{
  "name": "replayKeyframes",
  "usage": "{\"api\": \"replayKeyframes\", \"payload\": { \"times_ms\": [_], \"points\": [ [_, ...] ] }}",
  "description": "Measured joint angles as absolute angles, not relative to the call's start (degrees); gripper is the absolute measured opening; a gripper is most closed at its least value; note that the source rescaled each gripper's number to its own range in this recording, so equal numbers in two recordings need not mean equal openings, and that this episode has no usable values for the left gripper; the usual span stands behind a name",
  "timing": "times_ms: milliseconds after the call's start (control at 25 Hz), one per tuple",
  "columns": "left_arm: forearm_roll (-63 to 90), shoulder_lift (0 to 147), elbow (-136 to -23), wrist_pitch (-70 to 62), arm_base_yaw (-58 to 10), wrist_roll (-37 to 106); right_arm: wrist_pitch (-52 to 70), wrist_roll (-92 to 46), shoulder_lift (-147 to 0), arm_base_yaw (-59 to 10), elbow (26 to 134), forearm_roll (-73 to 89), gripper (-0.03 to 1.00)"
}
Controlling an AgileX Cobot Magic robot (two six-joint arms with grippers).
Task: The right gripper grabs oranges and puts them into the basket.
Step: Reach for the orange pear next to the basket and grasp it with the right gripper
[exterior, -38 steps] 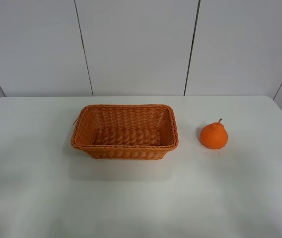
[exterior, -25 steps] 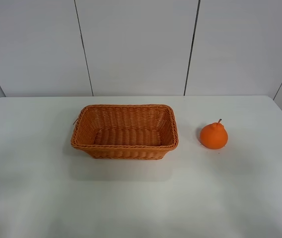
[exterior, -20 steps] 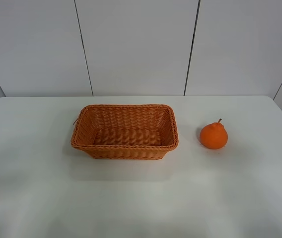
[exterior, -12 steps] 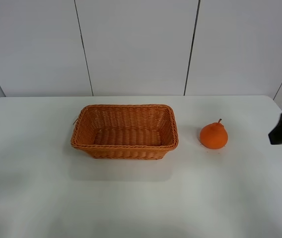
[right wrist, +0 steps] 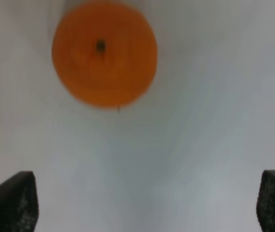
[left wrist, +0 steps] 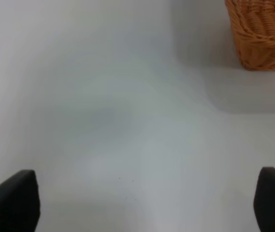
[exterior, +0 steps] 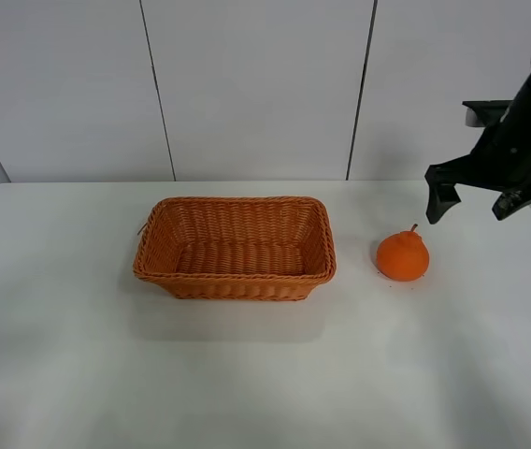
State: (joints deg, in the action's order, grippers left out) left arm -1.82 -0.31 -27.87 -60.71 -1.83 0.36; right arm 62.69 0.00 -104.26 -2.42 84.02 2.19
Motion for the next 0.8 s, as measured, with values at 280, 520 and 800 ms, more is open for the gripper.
{"api": "replayKeyframes", "payload": {
  "times_ms": [280, 520, 800],
  "points": [
    [-1.82, -0.31, -27.87, -60.71, -1.83, 0.36, 65.46, -1.38, -115.10, -6.12, 95.43, 3.31, 1.00],
    [-1.82, -0.31, -27.87, -60.71, -1.83, 0.36, 65.35, -1.51, -118.26, -7.23, 95.97, 2.88, 1.00],
    [-1.82, -0.31, -27.87, -60.71, -1.83, 0.36, 64.47, -1.51, -122.65, -7.08, 95.97, 1.25, 1.00]
  ]
}}
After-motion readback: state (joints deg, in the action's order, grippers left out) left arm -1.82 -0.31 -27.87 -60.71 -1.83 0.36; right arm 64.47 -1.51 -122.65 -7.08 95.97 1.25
